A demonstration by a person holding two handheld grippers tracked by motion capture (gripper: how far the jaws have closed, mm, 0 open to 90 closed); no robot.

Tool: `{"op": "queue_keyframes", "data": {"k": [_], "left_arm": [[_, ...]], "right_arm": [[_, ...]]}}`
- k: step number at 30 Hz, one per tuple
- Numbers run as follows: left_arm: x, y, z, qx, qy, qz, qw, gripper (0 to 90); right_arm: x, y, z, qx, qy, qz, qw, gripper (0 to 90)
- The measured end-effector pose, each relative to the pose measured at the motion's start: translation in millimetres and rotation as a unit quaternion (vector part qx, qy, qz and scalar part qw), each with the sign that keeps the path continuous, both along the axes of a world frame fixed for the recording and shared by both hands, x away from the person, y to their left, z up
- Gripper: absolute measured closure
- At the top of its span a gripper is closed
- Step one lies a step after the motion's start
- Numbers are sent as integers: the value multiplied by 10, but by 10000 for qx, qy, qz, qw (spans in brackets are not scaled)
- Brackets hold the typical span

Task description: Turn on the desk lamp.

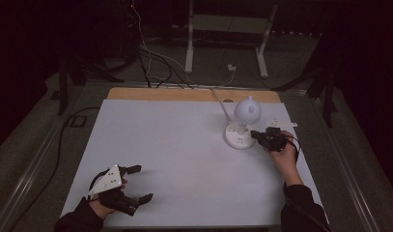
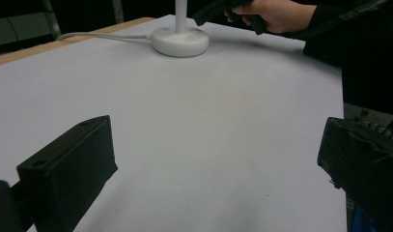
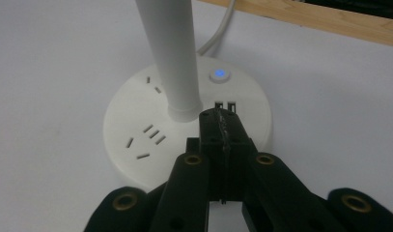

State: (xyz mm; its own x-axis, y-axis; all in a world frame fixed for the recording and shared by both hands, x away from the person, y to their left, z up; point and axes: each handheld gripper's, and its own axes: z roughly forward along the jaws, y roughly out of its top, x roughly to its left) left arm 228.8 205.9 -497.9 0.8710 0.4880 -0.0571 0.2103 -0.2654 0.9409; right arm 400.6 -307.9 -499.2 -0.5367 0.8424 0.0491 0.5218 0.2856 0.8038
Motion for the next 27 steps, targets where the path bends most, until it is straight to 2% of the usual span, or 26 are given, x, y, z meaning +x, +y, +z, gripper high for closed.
{"op": "queue_keyframes", "data": {"k": [11, 14, 27], "left_arm": [[-2, 3, 1, 2, -5, 0, 10000, 4], [-4, 1, 2, 1, -10, -5, 10000, 4], [-14, -17, 2, 21, -21, -40, 10000, 4]], "right_arm": [[44, 54, -61, -61, -22, -13, 10000, 900], [42, 67, -76, -157, -45, 14, 9999, 900], [57, 33, -91, -49, -28, 36, 10000, 900]]}}
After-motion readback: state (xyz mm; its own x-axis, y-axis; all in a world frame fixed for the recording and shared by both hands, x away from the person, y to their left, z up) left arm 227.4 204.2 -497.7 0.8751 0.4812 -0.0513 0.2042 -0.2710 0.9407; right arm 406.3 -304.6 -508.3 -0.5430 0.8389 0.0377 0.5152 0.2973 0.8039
